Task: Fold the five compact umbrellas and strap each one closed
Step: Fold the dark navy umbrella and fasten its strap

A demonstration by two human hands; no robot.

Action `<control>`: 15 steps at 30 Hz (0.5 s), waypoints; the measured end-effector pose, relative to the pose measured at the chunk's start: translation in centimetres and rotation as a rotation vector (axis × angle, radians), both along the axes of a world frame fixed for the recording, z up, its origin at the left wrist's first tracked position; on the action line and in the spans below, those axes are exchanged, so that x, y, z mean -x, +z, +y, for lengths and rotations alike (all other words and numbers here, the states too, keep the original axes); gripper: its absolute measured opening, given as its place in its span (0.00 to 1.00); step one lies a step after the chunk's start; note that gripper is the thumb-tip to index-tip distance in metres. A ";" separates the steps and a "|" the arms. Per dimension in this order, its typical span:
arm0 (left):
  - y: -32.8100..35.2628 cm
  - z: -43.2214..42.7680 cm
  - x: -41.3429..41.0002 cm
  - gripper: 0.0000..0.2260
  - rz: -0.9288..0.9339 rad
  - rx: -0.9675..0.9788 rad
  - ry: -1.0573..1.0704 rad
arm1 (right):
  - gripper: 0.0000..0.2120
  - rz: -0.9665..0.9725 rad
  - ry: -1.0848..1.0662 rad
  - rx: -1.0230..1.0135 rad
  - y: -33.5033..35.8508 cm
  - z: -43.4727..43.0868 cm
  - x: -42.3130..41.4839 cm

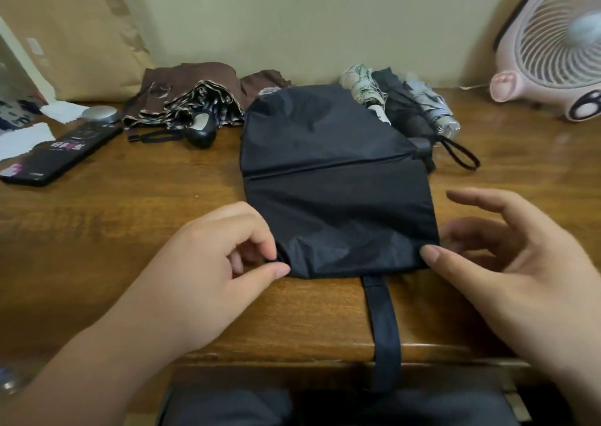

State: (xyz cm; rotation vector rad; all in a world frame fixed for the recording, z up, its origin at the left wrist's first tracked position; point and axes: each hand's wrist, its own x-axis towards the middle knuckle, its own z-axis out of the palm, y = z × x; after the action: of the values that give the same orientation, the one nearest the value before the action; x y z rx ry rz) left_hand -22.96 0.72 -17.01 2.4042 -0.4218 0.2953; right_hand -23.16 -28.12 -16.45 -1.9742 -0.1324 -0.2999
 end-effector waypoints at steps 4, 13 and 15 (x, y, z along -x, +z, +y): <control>-0.1 -0.3 0.1 0.08 0.033 -0.093 -0.040 | 0.10 -0.172 -0.011 0.118 -1.1 -0.1 0.3; 1.5 -0.2 -1.2 0.06 0.225 -0.186 -0.070 | 0.12 0.092 0.075 0.014 -0.4 -0.5 -0.5; 1.2 0.1 -1.0 0.07 0.198 -0.121 -0.090 | 0.16 0.134 0.084 -0.032 -0.5 -0.7 -0.9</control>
State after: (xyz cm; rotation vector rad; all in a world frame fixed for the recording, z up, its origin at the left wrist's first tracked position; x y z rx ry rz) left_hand -21.96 0.84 -15.76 2.4933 -0.4670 -0.0091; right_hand -22.28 -28.81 -16.90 -1.9448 -0.1229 -0.1146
